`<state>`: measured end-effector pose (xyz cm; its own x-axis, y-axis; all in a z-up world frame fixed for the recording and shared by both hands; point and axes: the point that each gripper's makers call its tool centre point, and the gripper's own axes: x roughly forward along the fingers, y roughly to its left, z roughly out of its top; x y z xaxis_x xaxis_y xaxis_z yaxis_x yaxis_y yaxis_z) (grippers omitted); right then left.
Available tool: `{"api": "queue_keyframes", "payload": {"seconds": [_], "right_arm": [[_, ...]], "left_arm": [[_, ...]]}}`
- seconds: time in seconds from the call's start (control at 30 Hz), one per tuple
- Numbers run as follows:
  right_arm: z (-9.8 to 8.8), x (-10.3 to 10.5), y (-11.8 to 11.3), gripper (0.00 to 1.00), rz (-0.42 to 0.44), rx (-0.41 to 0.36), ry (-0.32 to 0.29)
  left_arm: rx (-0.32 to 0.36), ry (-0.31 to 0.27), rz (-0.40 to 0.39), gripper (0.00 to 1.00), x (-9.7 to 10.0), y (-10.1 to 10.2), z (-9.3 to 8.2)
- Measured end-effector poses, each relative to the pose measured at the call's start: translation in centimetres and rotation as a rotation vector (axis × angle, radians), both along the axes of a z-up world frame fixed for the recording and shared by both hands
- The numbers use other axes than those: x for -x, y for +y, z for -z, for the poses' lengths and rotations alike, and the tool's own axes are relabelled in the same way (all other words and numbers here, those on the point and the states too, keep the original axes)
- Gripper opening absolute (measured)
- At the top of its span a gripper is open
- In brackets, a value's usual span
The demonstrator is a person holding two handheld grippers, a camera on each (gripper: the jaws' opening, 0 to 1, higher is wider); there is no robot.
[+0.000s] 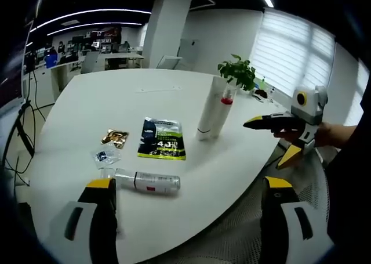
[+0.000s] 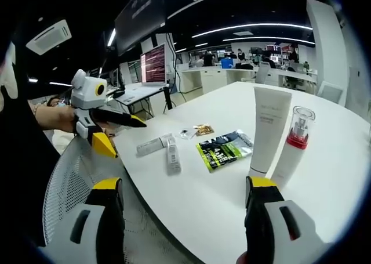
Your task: Arrange the skincare products in the storage area until every visible bottle or jar stands upright without overlapping.
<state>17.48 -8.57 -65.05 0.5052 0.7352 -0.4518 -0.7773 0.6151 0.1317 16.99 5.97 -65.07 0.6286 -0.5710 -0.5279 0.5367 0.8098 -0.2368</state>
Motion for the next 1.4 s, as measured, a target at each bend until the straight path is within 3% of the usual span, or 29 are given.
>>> {"api": "queue_keyframes", "payload": {"seconds": [0.53,1.13,1.4], "right_arm": [[0.6,-1.7,3.9,0.84,-0.092,0.046,0.0],[3.1,-3.5,10.2,0.8,-0.225,0.082,0.033],[4.1,-3.7,12.4,0.72,-0.274,0.119,0.055]], "left_arm": [[0.049,-0.022,-0.082,0.97,0.1,2.4,-1.3],[0.053,0.022,-0.126,0.95,1.4,3.1,0.6],[0.061,0.043,-0.139,0.94,1.6,3.3,1.1]]}}
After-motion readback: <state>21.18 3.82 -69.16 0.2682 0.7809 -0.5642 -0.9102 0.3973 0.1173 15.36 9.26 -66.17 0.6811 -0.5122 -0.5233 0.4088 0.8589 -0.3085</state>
